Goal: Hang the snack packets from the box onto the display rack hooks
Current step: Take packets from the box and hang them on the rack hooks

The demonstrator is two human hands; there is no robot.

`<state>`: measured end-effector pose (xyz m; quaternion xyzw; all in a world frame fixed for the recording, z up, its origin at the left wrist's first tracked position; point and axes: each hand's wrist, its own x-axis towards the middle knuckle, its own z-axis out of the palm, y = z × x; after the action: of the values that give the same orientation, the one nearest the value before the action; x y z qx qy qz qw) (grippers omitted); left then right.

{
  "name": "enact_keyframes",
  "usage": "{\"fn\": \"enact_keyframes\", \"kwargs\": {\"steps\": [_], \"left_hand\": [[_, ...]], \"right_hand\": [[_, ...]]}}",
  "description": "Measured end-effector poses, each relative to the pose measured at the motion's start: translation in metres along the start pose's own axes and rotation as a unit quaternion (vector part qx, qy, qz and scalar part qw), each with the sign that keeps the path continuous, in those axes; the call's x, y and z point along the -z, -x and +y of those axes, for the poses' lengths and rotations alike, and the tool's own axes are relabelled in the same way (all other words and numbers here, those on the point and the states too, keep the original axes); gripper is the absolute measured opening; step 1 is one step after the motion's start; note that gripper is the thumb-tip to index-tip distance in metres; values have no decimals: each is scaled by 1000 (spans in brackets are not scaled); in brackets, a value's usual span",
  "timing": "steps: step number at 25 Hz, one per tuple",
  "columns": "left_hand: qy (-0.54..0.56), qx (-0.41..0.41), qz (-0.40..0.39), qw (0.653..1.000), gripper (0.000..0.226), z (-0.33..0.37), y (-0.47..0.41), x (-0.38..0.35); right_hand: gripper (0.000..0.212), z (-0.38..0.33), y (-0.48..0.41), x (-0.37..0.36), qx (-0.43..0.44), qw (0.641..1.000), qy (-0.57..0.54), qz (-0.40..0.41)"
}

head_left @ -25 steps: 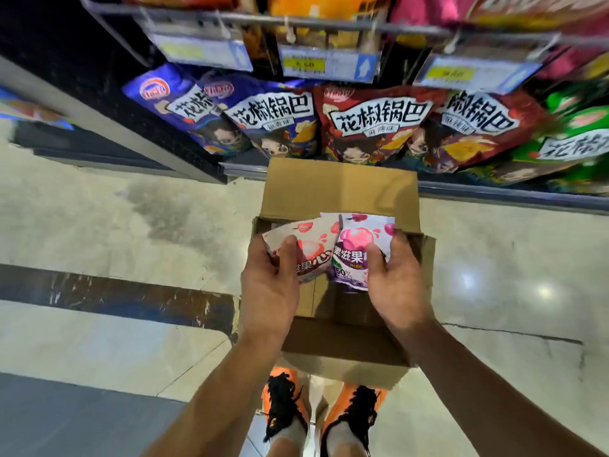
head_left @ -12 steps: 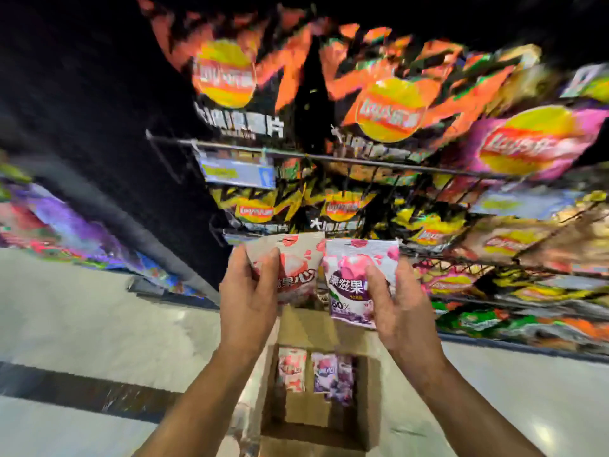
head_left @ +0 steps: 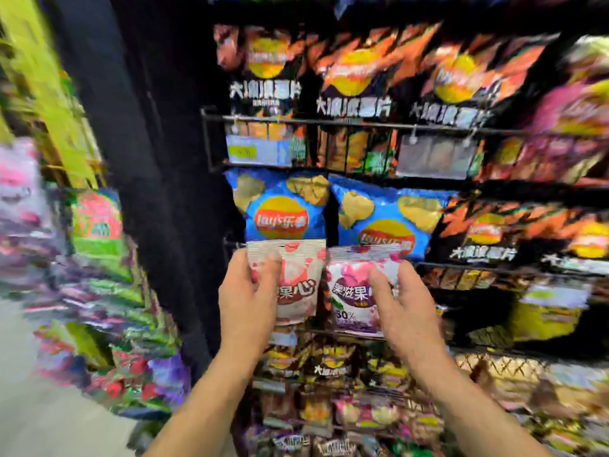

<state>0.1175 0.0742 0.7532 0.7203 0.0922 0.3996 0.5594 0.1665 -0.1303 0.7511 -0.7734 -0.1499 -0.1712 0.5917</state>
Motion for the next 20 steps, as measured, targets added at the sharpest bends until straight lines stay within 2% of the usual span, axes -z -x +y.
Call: {"fn": "enact_keyframes", "kwargs": {"steps": [6,10,14,20], "left_hand": [[51,-67,29,996,12,125,-61,31],[66,-97,51,992,11,185,-94,46],[53,-125,77,988,15,217,-107,59],[19,-107,113,988,12,226,-99,85]], "right_hand": [[26,-127,-44,28,84,995,-42,29],[26,-183,-67,38,109,990,-79,39],[33,-214,-80,37,144,985,-88,25],[25,-226,-92,15,146,979,-135,-40]]}}
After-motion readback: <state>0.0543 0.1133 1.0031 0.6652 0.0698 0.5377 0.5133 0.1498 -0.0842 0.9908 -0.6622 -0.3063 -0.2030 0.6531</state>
